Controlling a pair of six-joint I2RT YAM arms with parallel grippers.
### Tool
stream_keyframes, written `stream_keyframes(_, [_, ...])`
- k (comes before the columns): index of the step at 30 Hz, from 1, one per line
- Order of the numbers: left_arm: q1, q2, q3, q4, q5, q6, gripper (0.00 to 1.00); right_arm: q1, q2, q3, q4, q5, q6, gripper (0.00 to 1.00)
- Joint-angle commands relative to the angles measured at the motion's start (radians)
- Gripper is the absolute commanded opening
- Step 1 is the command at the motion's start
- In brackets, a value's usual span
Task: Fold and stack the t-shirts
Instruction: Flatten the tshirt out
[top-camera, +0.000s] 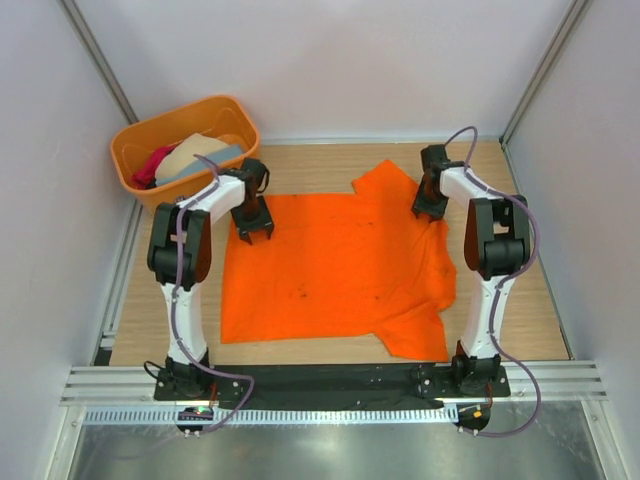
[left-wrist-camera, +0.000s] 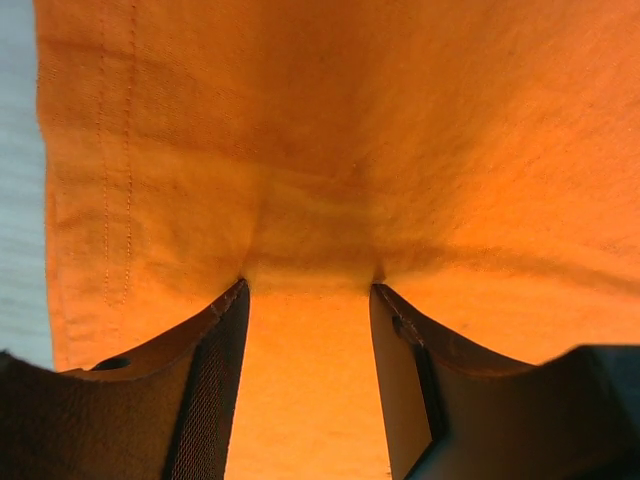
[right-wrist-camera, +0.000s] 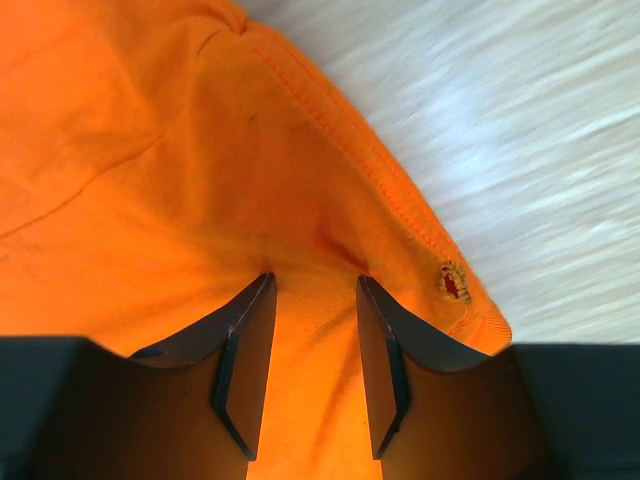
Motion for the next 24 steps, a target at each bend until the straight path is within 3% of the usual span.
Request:
stream_keyframes(1, [-0.05, 0.102, 0.092, 0.06, 0.03, -0.028, 0.53, -0.07, 0.061, 0.038, 0.054, 0.062, -0.052, 0.44])
stream_keyframes(7, [-0.082, 0.257, 0.318, 0.025, 0.009, -0.054, 0.55, -0.088, 0.184, 0.229, 0.078, -0.007, -0.16, 0.48])
stream_keyframes(11, [-0.082, 0.257, 0.442, -0.041, -0.03, -0.022, 0.61, -0.088, 0.24, 0.47, -0.096, 0.0, -0.131, 0.51])
stream_keyframes(13, [-0.084, 0.21, 0.444, -0.074, -0.048, -0.004, 0.66, -0.088, 0.186, 0.491, -0.197, 0.057, -0.105, 0.53])
stream_keyframes(16, [-0.09, 0.069, 0.382, -0.092, -0.06, 0.025, 0.68, -0.09, 0.036, 0.428, -0.273, 0.103, -0.034, 0.65])
stream_keyframes(19, [-0.105, -0.115, 0.246, -0.089, -0.053, 0.035, 0.7, -0.116, -0.142, 0.296, -0.304, 0.112, 0.004, 0.7])
stream_keyframes(24, [-0.112, -0.457, -0.1, -0.086, 0.021, -0.033, 0.59, -0.122, -0.41, 0.019, -0.366, 0.01, 0.067, 0.71])
